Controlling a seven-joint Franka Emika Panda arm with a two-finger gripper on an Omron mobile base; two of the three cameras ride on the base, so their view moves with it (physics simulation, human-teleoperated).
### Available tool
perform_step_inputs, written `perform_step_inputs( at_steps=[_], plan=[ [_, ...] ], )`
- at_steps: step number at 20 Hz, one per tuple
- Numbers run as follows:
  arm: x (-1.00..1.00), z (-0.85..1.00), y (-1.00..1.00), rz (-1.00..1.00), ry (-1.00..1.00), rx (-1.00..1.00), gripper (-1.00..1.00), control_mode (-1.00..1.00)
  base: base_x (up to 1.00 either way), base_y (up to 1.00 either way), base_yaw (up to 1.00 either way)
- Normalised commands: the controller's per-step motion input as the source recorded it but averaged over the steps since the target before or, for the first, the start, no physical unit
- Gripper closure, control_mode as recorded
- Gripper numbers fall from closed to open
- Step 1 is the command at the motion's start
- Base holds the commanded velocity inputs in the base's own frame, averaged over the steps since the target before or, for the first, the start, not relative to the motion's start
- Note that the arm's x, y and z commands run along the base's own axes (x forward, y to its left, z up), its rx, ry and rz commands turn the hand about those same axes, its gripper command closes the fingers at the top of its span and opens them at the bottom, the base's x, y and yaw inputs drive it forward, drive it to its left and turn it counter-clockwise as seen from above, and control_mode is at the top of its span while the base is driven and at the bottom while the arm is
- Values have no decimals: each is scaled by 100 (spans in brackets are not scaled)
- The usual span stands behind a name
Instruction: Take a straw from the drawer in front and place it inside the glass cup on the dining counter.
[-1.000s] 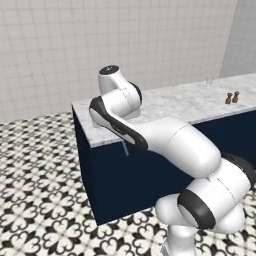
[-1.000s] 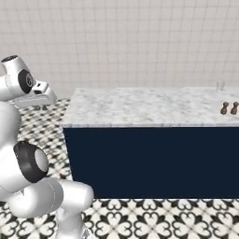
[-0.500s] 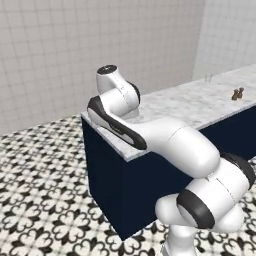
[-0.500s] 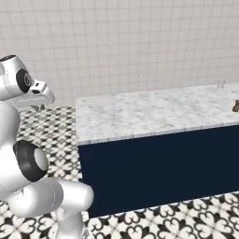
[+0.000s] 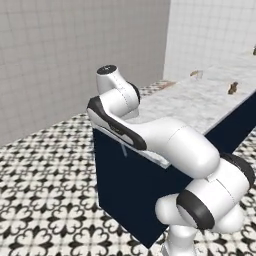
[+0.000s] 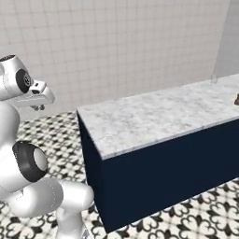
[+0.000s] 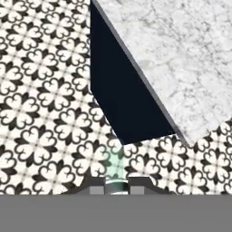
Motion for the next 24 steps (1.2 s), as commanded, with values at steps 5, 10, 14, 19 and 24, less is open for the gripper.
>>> perform_step_inputs(
  at_steps=[5, 10, 14, 19, 24],
  plan=[
    [0, 0, 0, 0, 0, 0, 100, 100, 18, 100, -42],
    [0, 0, 0, 0, 0, 0, 100, 100, 20, 100, -44],
    [0, 0, 0, 0, 0, 0, 100, 100, 21, 100, -43],
    [0, 0, 0, 0, 0, 0, 100, 100, 24, 100, -43],
    [0, 0, 0, 0, 0, 0, 100, 100, 30, 100, -44]
  ],
)
